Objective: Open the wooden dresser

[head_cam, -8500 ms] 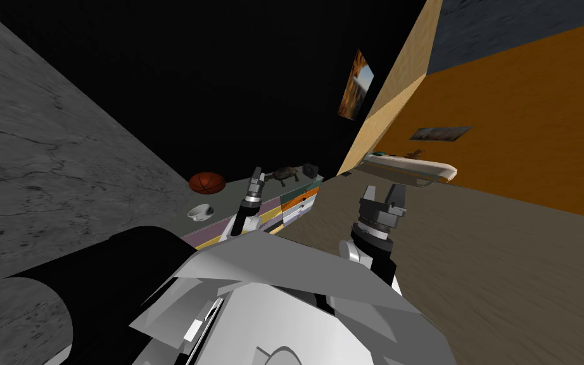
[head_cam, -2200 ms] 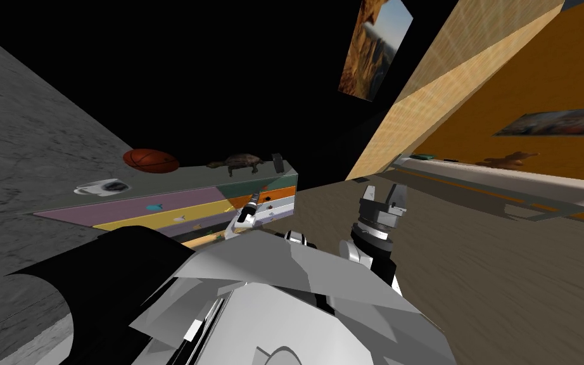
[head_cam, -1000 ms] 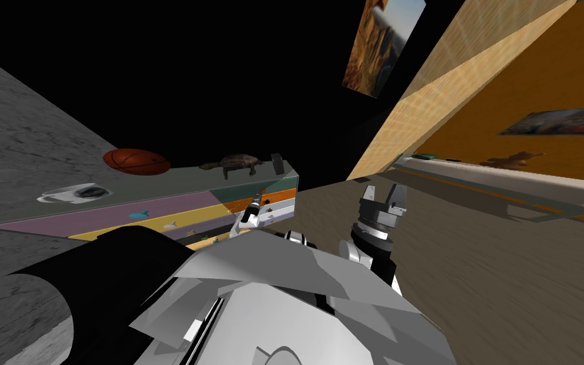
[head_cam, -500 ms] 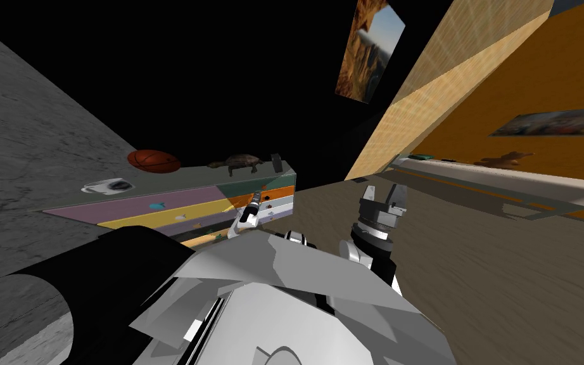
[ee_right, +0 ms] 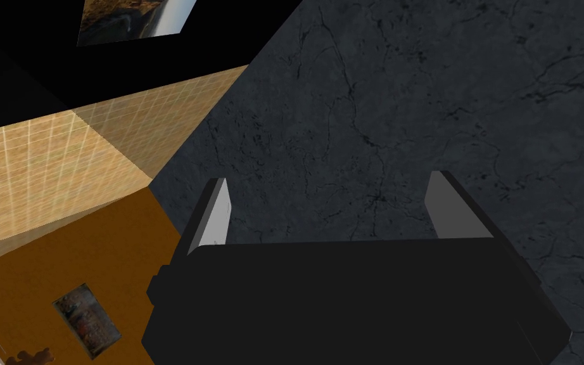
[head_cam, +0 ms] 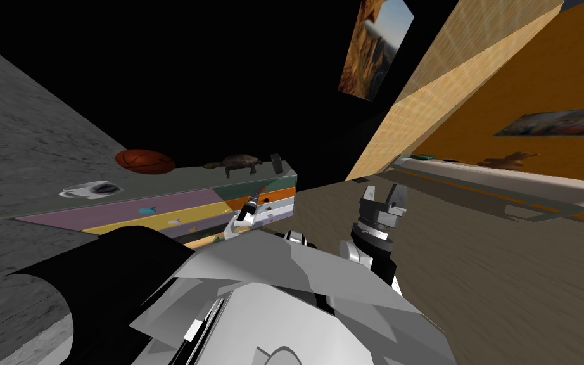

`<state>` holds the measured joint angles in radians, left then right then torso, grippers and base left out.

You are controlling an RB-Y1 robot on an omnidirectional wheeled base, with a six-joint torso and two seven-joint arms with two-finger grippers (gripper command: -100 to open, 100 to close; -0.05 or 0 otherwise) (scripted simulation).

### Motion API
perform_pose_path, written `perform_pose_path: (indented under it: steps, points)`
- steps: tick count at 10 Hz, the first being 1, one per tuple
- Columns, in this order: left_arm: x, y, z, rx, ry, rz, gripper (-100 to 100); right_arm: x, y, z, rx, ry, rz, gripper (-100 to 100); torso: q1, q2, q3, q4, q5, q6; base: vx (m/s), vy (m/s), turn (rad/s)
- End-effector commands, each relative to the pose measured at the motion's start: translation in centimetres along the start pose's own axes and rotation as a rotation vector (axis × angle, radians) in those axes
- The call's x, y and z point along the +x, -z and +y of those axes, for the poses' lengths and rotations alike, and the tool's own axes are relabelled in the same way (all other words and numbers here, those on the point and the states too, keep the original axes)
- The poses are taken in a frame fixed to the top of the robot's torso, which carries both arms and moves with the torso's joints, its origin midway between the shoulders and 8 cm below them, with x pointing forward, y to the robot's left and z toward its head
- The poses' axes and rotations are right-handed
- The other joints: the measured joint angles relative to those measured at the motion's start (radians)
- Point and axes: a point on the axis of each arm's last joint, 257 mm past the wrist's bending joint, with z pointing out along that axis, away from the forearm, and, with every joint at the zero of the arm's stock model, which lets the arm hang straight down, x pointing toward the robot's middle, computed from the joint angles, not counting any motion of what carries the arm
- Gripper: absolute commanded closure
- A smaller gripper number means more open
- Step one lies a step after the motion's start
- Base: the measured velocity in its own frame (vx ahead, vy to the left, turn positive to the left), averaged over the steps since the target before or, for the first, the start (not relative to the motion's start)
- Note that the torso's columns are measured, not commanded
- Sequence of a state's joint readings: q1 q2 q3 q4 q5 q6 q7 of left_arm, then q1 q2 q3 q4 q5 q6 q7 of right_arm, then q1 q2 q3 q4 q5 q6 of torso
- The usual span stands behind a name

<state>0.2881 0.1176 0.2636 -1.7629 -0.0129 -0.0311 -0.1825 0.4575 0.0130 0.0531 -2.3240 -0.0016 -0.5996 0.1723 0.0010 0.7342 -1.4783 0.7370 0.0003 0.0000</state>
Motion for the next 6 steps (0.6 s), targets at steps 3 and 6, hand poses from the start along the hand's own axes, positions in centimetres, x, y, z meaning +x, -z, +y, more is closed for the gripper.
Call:
perform_pose_path:
  steps: [3,6]
  points:
    - [1.6,0.4,1.4,-0.050,0.068,-0.012,-100,0.0,0.0,0.0,0.000,0.000,0.000,0,-0.004,0.007,0.004,0.002,-0.001,0.000,0.111,0.036,-0.002]
    - [1.2,0.3,1.2,-0.044,0.054,-0.010,100,0.0,0.0,0.0,0.000,0.000,0.000,0,-0.001,0.007,0.004,0.002,0.000,0.000,0.007,-0.001,0.000]
